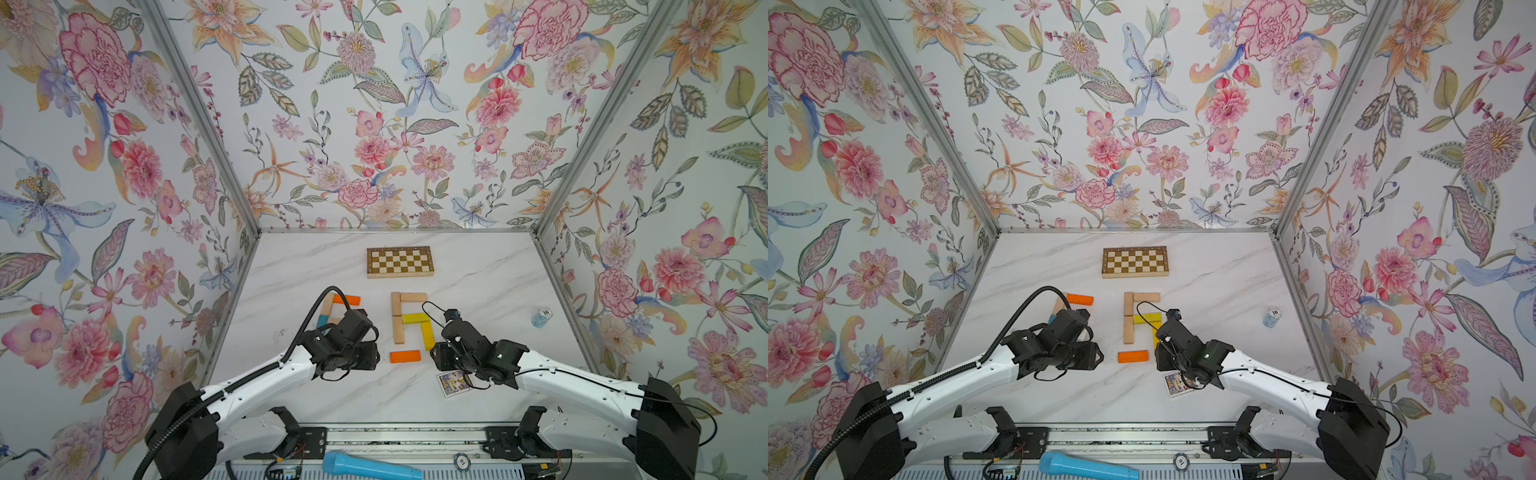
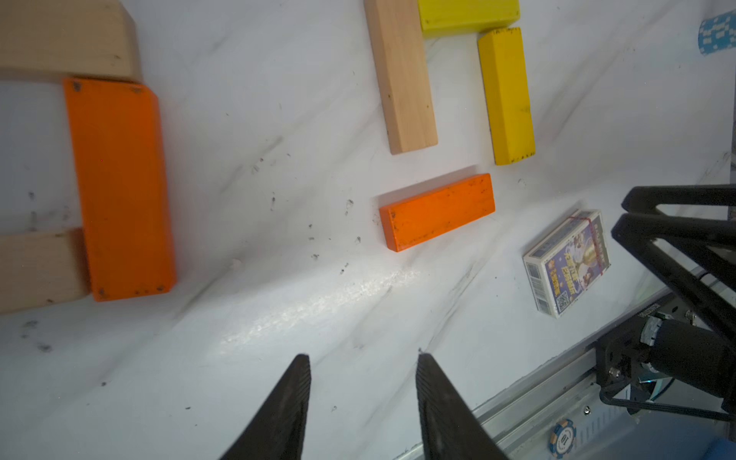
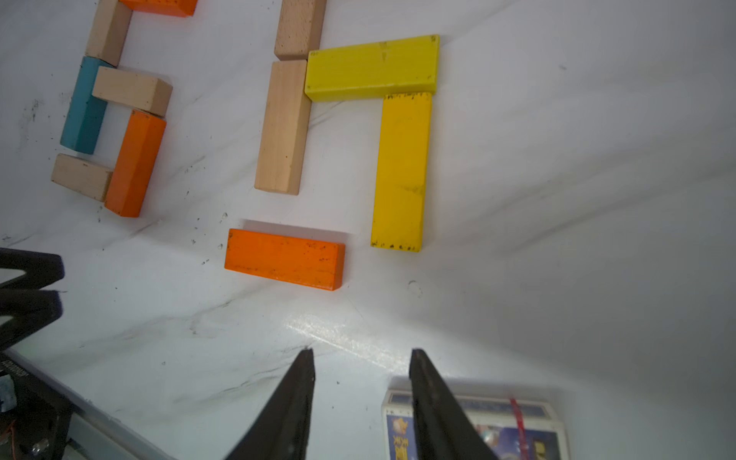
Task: Assemble the number 6 with building blocks
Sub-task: Place the building block at the center of the board.
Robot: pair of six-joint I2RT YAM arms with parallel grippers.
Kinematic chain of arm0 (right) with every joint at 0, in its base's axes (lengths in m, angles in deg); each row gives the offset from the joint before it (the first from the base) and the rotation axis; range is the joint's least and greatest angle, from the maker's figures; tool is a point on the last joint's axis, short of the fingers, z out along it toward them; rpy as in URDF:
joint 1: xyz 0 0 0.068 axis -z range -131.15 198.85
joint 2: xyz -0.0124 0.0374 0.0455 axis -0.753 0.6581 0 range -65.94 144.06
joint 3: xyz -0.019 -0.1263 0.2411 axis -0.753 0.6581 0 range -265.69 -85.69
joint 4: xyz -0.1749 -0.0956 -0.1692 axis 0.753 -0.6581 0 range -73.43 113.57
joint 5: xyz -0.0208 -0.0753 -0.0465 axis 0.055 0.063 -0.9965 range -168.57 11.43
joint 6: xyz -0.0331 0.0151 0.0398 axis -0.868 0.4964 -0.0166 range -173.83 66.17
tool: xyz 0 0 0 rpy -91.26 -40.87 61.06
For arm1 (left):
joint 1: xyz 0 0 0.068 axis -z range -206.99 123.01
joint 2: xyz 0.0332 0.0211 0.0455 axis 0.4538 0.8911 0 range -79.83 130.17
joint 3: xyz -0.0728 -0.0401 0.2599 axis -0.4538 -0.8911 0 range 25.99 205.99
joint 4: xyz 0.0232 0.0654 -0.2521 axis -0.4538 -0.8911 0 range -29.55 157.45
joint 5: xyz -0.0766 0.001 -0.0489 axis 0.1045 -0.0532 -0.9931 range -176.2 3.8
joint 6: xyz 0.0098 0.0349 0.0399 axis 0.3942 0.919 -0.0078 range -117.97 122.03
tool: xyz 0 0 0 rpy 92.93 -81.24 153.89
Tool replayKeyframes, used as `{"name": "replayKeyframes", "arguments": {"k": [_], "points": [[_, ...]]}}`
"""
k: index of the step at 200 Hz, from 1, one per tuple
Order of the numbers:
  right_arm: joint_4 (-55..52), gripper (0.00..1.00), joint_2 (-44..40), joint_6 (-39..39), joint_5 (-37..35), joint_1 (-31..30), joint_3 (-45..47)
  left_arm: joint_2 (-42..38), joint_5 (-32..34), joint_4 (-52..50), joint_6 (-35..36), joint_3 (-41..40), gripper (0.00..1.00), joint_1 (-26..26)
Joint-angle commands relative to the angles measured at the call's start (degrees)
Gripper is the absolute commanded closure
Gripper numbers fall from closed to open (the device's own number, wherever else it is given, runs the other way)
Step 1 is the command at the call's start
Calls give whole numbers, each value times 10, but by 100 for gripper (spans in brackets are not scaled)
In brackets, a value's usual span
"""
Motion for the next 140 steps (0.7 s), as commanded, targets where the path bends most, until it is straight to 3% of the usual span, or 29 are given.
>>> {"name": "replayKeyframes", "arguments": {"k": [1, 61, 76, 140], "points": [[17, 60, 14, 70, -13, -18, 20, 17, 20, 39, -57, -22, 55, 26], [45, 62, 54, 74, 18, -12, 34, 88, 12, 80, -65, -27, 61, 43], [42, 65, 65, 69, 16, -9, 26, 116, 12, 89, -57, -18, 68, 40], [45, 72, 62, 56, 36, 23, 24, 198, 21, 94, -29, 30, 80, 32]]}}
